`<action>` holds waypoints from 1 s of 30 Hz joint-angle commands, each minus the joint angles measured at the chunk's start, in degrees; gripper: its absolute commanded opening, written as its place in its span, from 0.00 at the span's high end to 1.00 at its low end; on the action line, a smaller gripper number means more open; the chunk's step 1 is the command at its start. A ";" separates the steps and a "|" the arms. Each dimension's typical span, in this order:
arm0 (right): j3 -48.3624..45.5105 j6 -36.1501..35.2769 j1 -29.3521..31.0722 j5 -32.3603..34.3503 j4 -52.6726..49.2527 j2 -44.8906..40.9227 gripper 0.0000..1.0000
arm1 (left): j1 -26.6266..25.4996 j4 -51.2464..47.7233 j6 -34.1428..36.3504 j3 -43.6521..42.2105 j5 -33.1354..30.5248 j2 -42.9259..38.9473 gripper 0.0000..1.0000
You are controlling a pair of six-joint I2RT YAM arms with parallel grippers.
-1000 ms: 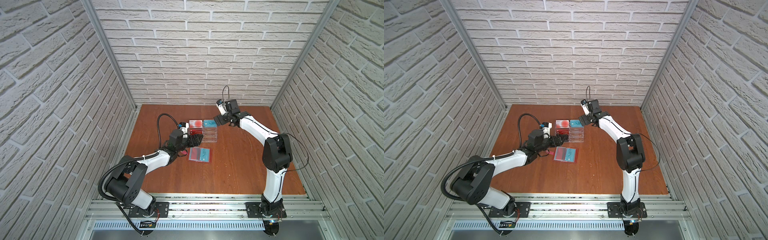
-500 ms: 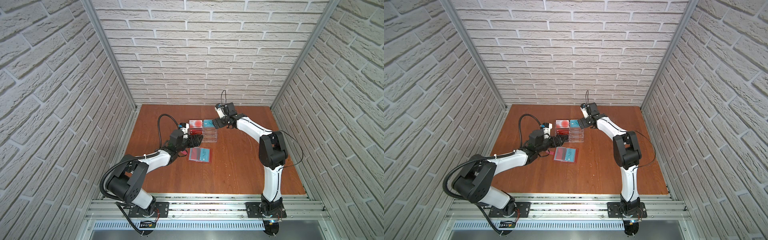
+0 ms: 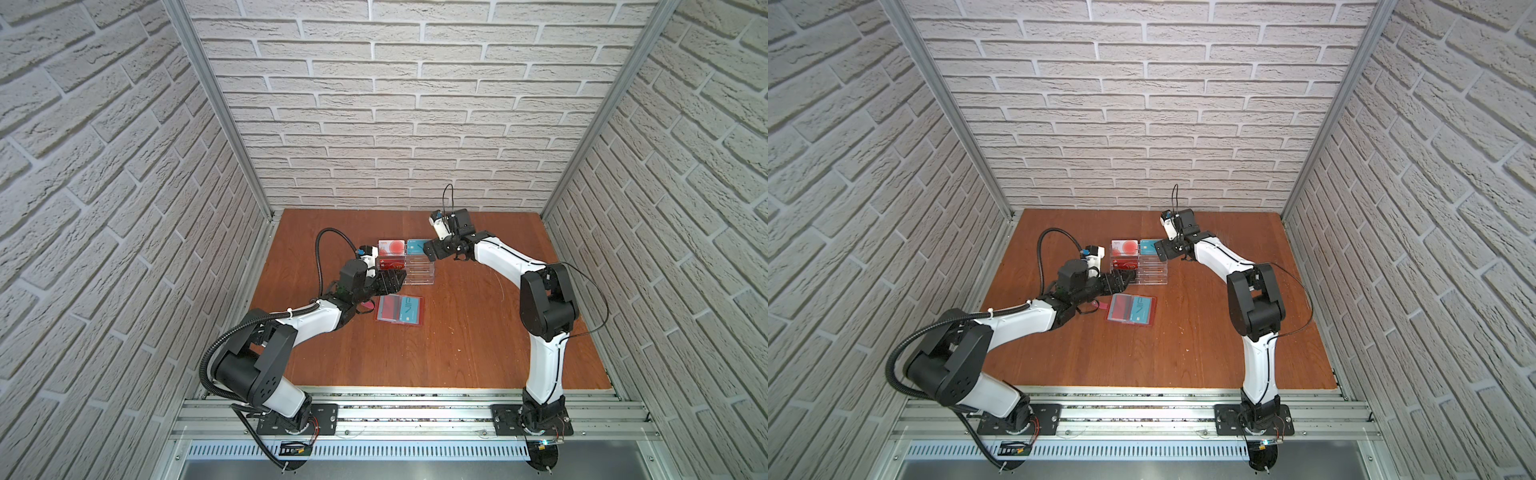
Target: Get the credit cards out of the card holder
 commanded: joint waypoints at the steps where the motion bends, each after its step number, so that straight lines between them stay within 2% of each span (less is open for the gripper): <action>1: -2.55 3.40 0.19 1.61 2.64 -8.55 0.00 | -0.80 1.73 -0.04 -0.70 0.07 -2.37 0.02; 6: -8.46 11.47 0.19 15.61 -0.03 -18.49 0.00 | -2.40 -1.01 -0.35 -1.25 -0.60 -5.65 0.02; 9: -11.60 14.80 0.13 19.97 -2.67 -24.32 0.00 | -3.94 -3.84 0.77 -1.55 -2.37 -8.06 0.02; 12: -15.84 22.51 -0.56 23.98 -6.14 -30.02 0.00 | -5.59 -5.29 1.85 -2.38 -4.38 -10.17 0.02; 15: -22.13 32.32 -4.24 20.84 -9.26 -35.91 0.00 | -6.96 -6.14 1.78 -3.52 -6.16 -11.70 0.02; 16: -23.61 31.50 -5.59 17.25 -9.57 -37.15 0.03 | -7.28 -6.53 1.50 -3.81 -6.48 -12.04 0.02; 18: -26.16 30.44 -6.70 14.09 -10.81 -39.36 0.03 | -7.77 -7.51 1.15 -4.29 -7.28 -12.70 0.02; 22: -32.69 28.84 -6.35 6.35 -10.09 -44.83 0.06 | -7.79 -9.73 -0.76 -4.96 -7.11 -13.11 0.02; 25: -39.66 30.49 -4.80 3.94 -6.97 -47.94 0.03 | -7.80 -9.88 -3.34 -6.66 -7.58 -13.17 0.02; 28: -43.12 30.87 -2.74 0.12 -5.92 -46.37 0.01 | -7.79 -8.34 -6.36 -8.52 -6.89 -13.02 0.02; 30: -44.71 31.32 -1.88 -5.49 -3.46 -44.09 0.03 | -7.79 -8.14 -7.36 -8.82 -6.55 -12.46 0.02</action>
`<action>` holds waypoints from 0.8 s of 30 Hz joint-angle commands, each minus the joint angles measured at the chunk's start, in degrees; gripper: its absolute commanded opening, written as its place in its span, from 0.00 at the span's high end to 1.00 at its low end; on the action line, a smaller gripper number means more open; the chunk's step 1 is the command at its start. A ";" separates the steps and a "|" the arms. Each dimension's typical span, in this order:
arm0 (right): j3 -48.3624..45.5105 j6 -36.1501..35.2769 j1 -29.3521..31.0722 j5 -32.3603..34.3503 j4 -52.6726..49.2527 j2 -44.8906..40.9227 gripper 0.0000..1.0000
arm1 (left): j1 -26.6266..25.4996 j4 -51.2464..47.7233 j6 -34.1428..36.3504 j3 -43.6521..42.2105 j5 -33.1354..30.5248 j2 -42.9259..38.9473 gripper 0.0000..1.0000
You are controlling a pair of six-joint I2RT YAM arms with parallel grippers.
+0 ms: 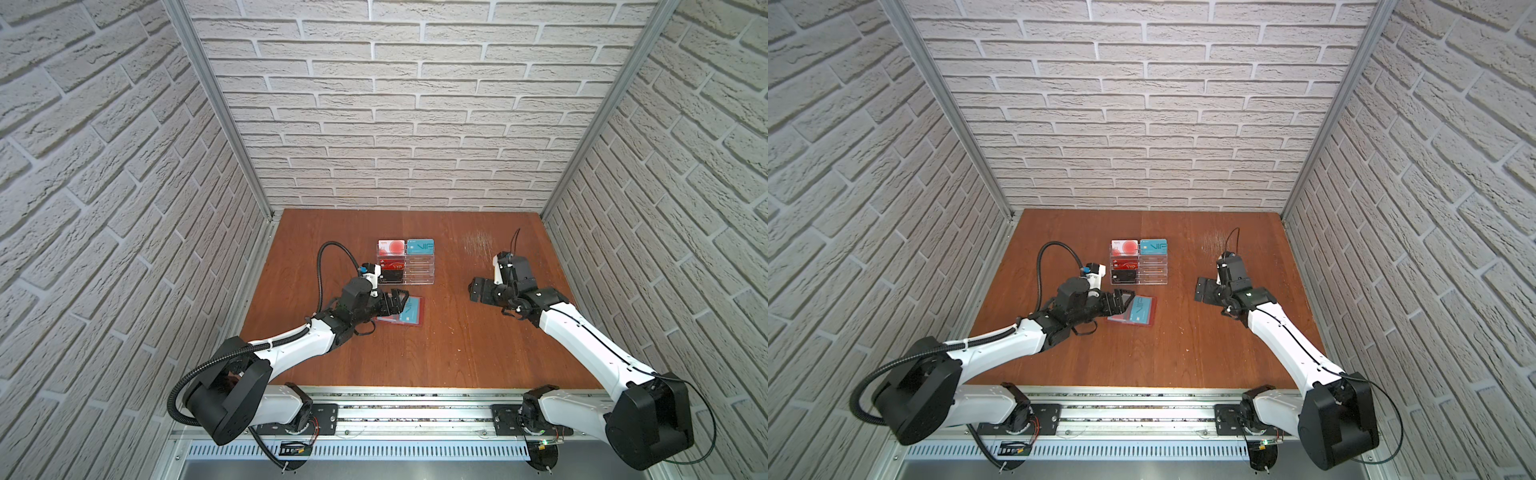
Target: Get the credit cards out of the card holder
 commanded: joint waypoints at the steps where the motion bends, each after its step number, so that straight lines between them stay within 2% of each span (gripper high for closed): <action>1: -2.28 2.36 1.91 -9.97 6.40 2.97 0.03 | -0.19 1.69 -3.06 -0.79 -0.04 0.00 0.02; 8: -1.51 5.60 6.63 -14.01 12.59 11.29 0.08 | 0.58 7.46 -7.21 -1.13 2.86 4.81 0.02; 13: 3.18 6.94 9.42 -17.16 14.61 18.31 0.15 | 1.56 11.18 -8.87 -1.16 5.16 7.10 0.02; 24: 10.58 7.45 13.21 -17.67 15.95 31.19 0.35 | 1.65 9.14 -9.55 -3.01 4.88 3.74 0.02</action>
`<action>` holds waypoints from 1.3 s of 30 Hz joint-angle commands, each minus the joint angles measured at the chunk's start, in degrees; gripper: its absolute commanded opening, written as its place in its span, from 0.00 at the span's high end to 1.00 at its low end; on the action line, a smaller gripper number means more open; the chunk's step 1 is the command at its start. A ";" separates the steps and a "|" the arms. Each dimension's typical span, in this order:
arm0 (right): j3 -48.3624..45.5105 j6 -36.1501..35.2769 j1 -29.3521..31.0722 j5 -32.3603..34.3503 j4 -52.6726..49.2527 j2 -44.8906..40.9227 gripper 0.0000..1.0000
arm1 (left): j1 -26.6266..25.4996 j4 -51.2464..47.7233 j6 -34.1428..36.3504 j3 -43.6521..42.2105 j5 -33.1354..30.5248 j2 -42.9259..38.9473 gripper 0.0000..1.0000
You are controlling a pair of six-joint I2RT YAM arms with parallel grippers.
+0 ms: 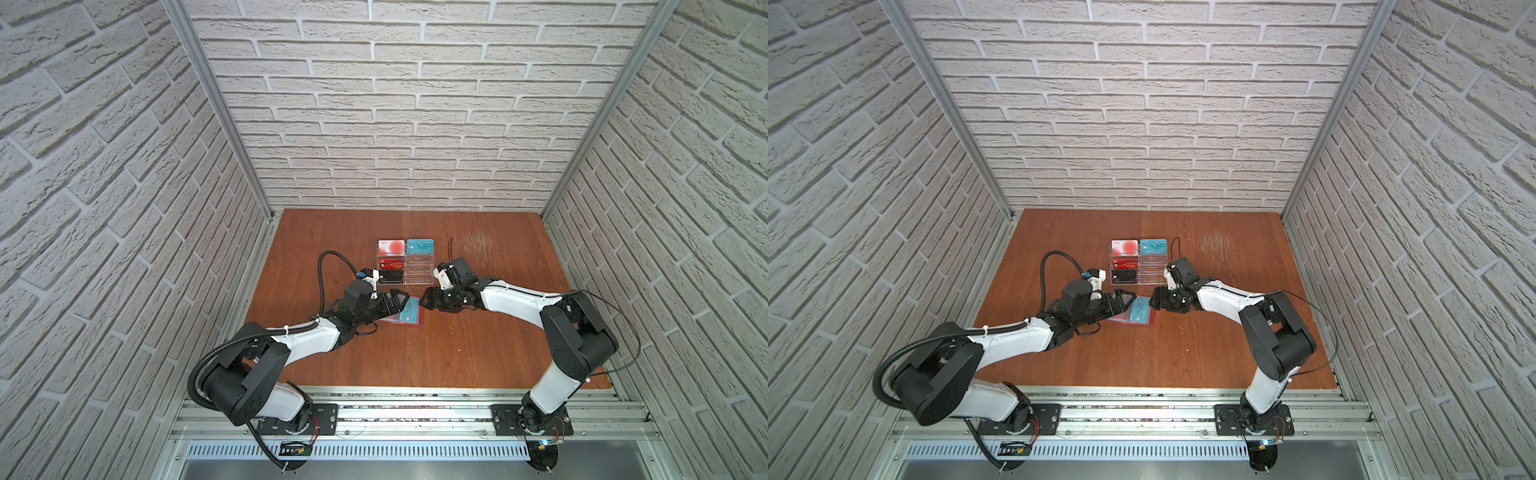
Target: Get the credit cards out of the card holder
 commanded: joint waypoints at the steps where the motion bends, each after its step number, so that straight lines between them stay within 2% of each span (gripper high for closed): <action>1: 0.75 0.52 0.67 -0.93 2.24 1.35 0.36 | 0.35 1.98 -0.47 -1.78 0.04 -2.41 0.02; 16: 4.44 1.29 4.45 -1.05 2.37 6.53 0.53 | 0.31 0.55 -2.59 -4.51 -0.72 -6.14 0.02; 19: 3.38 1.91 4.46 -1.54 4.26 6.88 0.57 | 0.26 1.88 -3.85 -4.40 0.03 -4.77 0.02; 39: 0.97 1.82 3.93 -3.85 7.01 6.53 0.68 | -1.41 3.86 -5.43 1.37 2.10 5.68 0.02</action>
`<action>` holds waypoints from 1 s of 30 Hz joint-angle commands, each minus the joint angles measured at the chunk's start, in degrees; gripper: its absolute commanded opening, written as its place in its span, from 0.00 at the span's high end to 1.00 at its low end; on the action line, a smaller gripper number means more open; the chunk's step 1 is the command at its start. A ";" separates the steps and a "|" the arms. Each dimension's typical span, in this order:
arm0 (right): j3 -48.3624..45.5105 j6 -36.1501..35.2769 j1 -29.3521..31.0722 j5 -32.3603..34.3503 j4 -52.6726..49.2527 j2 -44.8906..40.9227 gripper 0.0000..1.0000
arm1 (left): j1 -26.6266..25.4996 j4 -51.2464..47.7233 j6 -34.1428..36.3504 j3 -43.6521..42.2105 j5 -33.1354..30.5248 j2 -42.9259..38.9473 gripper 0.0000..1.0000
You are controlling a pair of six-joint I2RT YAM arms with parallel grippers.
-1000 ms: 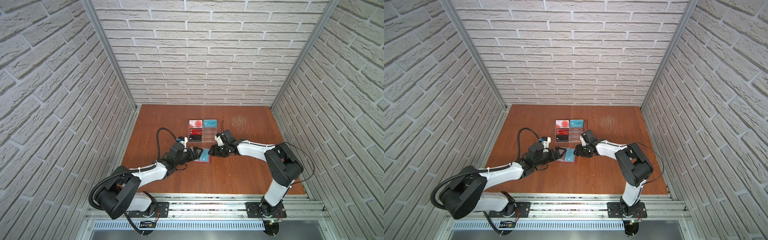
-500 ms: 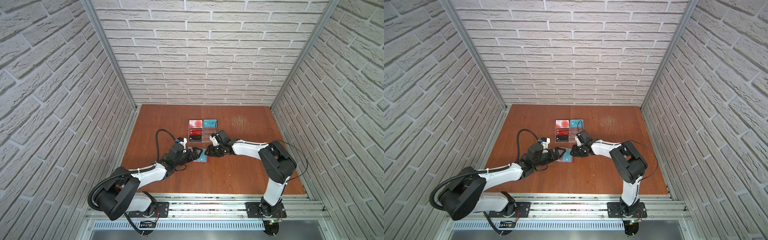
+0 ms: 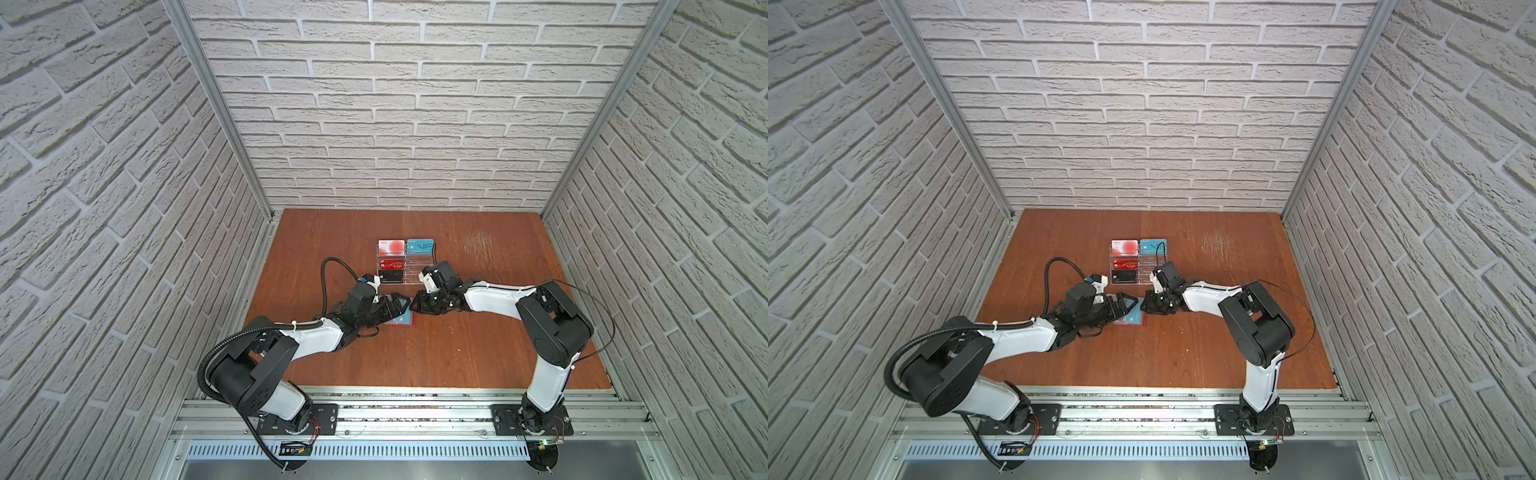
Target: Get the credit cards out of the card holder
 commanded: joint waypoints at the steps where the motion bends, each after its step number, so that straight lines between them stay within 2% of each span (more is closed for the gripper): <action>1: -1.13 0.35 -0.11 -1.46 1.27 0.26 0.69 | -0.28 2.59 -0.10 1.27 0.42 1.60 0.02; 21: -0.58 1.46 -1.19 -5.07 4.14 3.07 0.80 | 0.73 3.17 -1.67 0.89 0.40 5.18 0.02; 30: -0.58 1.89 -1.51 -5.52 4.84 4.08 0.85 | 2.19 2.19 -1.17 -0.49 0.64 3.61 0.02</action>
